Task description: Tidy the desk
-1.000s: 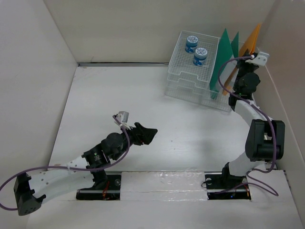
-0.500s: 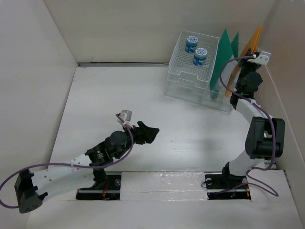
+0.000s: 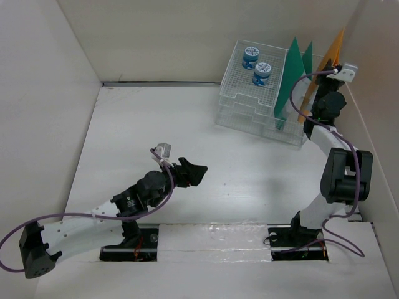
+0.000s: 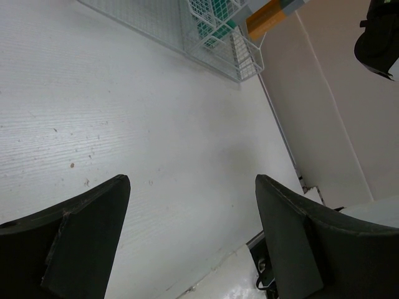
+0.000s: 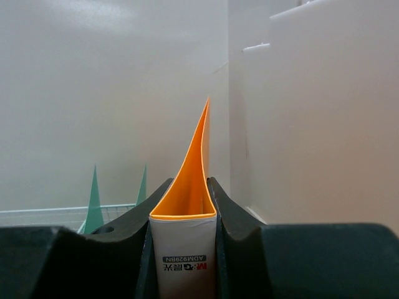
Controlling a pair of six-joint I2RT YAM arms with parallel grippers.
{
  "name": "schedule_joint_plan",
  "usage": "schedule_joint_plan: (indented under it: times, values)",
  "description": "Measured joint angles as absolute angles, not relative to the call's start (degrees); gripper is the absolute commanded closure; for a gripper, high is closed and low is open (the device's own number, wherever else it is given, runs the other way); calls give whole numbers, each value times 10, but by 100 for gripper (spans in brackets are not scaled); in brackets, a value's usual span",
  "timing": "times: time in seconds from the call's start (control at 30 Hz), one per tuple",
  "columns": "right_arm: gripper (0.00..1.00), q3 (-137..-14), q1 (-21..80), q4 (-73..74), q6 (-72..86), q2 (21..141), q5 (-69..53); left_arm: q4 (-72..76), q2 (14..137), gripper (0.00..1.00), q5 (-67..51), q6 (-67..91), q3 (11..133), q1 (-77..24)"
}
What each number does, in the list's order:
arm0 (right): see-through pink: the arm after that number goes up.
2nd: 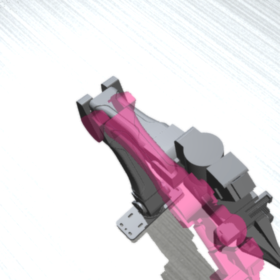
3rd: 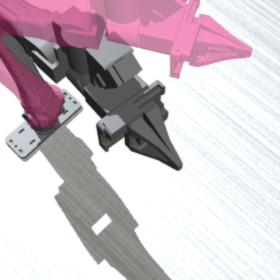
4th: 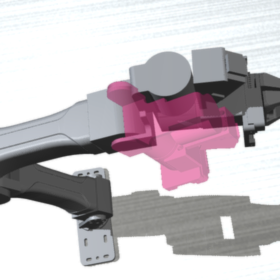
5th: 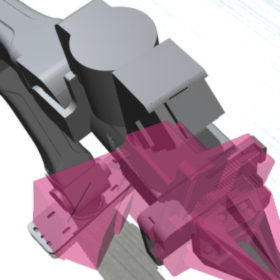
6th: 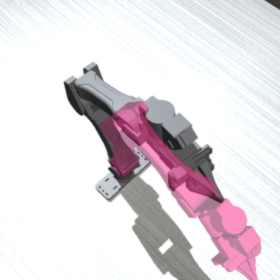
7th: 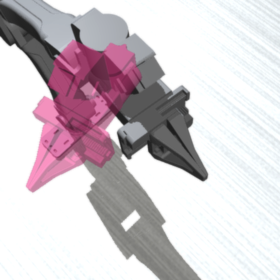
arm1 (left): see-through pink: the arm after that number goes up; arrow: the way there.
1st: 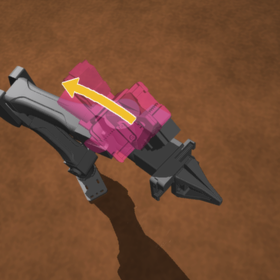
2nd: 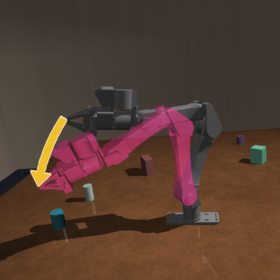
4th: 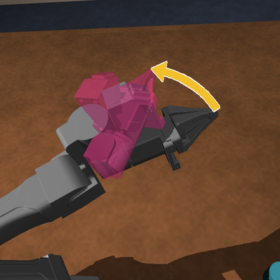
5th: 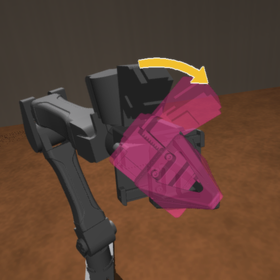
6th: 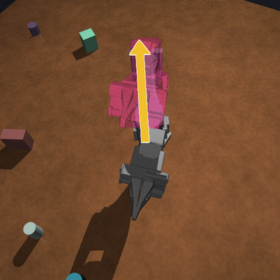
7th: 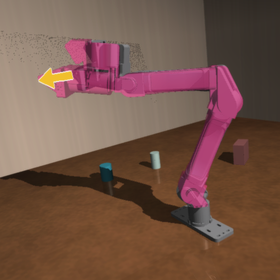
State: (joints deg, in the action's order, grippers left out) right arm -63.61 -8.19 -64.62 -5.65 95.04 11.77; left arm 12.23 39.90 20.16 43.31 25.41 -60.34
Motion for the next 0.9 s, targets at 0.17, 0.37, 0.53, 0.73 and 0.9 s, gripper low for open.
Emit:
schedule_joint_plan:
  times: [0.17,0.37,0.53,0.73,0.9]
  values:
    - [100,-638,-82,-654,-57,953,110,122,400,22,206,436,254,-603]
    - [100,-637,-81,-676,-56,968,102,126,421,22,212,435,255,-603]
    - [100,-626,-77,-716,-50,995,105,130,434,22,213,429,258,-603]
    - [100,-584,-77,-768,-28,1000,119,136,444,22,216,420,272,-603]
    - [100,-532,-76,-810,18,994,133,139,444,22,217,418,272,-603]
